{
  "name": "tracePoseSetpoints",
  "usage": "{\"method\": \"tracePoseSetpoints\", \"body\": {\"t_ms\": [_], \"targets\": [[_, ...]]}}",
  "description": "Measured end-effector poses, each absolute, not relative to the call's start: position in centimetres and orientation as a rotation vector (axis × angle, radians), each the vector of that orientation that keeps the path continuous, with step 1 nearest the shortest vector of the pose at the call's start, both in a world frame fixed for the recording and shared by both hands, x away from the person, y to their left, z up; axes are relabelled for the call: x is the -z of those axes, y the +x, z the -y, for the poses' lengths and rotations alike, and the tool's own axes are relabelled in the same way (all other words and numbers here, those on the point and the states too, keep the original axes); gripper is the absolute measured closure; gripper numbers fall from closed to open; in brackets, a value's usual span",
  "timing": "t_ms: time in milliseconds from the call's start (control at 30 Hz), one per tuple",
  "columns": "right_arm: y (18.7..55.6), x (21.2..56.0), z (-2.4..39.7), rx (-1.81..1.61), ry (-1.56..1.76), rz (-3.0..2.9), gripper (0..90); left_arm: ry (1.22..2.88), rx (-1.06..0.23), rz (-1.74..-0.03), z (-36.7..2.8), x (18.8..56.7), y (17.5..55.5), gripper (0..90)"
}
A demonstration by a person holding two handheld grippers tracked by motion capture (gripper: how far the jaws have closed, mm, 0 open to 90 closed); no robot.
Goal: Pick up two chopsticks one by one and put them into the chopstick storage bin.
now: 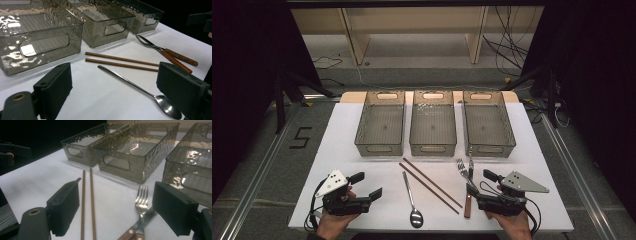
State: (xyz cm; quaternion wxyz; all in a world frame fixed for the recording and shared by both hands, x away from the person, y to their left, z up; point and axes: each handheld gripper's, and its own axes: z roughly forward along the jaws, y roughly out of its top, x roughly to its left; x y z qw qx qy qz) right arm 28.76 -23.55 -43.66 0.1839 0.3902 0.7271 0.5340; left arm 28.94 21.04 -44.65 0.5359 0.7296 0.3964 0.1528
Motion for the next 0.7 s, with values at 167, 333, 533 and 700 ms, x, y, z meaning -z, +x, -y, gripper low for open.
{"method": "tracePoseSetpoints", "body": {"t_ms": [167,333,533,700], "targets": [[28.9,43.4,23.5,-1.505,1.099,-2.061,23.2,1.740,-0.364,-0.945,-21.0,44.7,29.0,12.7],[29.2,42.6,23.0,-1.445,1.072,-2.140,23.4,1.738,-0.364,-0.947,-21.0,44.7,29.0,12.7],[29.6,42.0,22.7,-1.412,1.073,-2.201,23.7,1.734,-0.365,-0.952,-21.1,44.7,29.0,12.7],[30.0,41.5,22.2,-1.361,1.081,-2.241,24.5,1.740,-0.366,-0.950,-21.0,44.7,29.1,12.7]]}}
